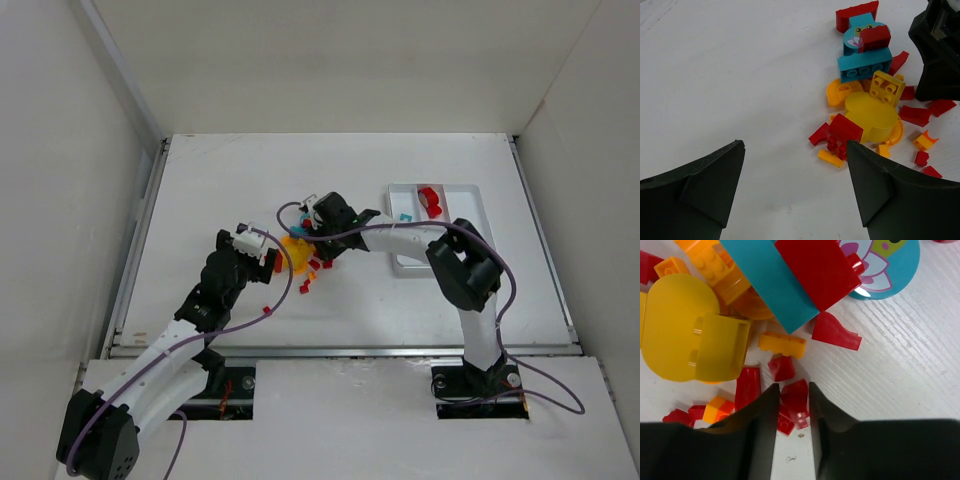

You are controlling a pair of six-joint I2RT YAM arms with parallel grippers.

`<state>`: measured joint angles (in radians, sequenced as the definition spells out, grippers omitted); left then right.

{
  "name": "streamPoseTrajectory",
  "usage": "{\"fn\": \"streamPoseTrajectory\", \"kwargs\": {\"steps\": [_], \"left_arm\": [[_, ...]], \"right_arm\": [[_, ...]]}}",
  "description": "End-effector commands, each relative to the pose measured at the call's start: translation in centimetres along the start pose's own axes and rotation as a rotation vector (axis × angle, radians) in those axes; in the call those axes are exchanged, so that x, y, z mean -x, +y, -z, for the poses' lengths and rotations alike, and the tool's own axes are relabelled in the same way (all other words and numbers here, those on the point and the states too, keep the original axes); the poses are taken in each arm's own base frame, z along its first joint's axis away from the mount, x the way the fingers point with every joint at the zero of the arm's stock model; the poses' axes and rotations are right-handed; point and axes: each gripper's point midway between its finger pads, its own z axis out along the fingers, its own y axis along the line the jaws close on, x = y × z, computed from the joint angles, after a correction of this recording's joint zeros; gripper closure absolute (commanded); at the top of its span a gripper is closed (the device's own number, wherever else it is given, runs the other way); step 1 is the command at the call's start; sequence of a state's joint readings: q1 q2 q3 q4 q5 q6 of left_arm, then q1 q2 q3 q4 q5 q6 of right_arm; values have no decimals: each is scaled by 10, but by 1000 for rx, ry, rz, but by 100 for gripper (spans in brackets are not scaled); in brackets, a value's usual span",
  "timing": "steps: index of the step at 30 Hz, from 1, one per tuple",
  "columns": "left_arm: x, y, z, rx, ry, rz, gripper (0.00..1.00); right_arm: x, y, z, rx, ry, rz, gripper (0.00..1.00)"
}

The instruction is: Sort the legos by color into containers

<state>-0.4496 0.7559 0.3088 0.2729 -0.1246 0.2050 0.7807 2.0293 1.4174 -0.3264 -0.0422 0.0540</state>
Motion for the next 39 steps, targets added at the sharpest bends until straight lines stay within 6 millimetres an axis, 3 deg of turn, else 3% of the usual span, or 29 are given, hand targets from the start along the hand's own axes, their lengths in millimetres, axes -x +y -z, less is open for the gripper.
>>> {"fn": "streamPoseTrajectory", "kwargs": {"steps": [1, 2, 7, 10, 14, 17, 18, 19, 21, 22, 26, 30, 35, 37, 39], "left_arm": [[14, 3, 0, 8, -59, 10, 20], [14, 3, 0, 8, -59, 10, 20], [14, 1, 0, -1, -60, 9, 20], [14, 1, 0, -1, -60, 9, 20], [14, 1, 0, -1, -60, 9, 20], [14, 1, 0, -1, -60, 9, 20], [14, 1, 0, -1, -60, 9, 20], [14, -1, 0, -12, -62, 9, 20], [19, 0, 1, -9, -80, 12, 19], [19, -1, 1, -18, -81, 11, 19], [15, -4, 1, -30, -74, 10, 19], [10, -23, 3, -143, -69, -20, 19], [4, -54, 11, -329, -63, -52, 24], [6, -58, 13, -363, -70, -92, 25], [5, -63, 15, -399, -64, -111, 27]], "right_arm": [[4, -1, -1, -25, -10, 11, 70], [7, 0, 2, -24, -19, 11, 79], [12, -2, 19, -43, -49, -22, 100], [24, -6, 35, -78, -94, -48, 100], [43, -34, 66, -114, -183, -175, 100], [51, -76, 104, -183, -292, -339, 100], [48, -91, 115, -217, -312, -395, 100], [45, -129, 131, -307, -355, -482, 100], [28, -163, 157, -403, -401, -614, 100], [10, -197, 169, -497, -403, -684, 100], [-39, -247, 186, -642, -328, -768, 100], [-81, -261, 170, -701, -182, -759, 100], [-99, -259, 165, -707, -144, -777, 99], [-100, -253, 166, -684, -146, -788, 90], [-104, -252, 164, -684, -137, -789, 60]]}}
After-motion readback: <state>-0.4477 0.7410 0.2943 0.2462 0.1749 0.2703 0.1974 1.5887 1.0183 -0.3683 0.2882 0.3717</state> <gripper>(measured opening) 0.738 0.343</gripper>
